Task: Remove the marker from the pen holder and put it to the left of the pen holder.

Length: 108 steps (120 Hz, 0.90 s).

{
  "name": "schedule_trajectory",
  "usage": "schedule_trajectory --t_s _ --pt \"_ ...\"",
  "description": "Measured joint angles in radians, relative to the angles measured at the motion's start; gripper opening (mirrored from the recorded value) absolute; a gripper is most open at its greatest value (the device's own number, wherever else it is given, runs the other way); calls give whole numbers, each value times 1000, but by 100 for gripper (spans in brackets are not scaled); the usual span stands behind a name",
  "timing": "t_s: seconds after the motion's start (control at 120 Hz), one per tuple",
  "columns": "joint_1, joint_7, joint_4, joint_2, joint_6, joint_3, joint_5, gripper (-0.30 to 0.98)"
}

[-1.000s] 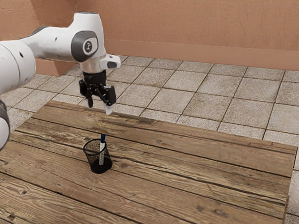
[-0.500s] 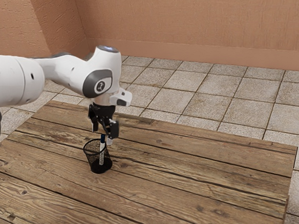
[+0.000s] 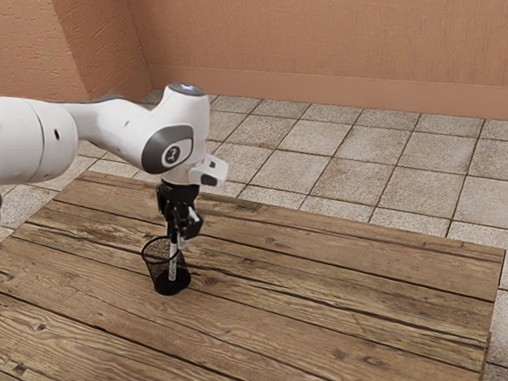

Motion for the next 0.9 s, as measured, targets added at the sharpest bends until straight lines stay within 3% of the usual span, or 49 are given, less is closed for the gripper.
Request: schedule_trajectory --t_s 0.575,0.8,0.9 --pt "0 -2 -35 -31 24 4 11 -5" --pt "-6 -16 -146 -327 32 5 47 -8" --pt "3 -29 -158 -448 -35 7 71 -9"
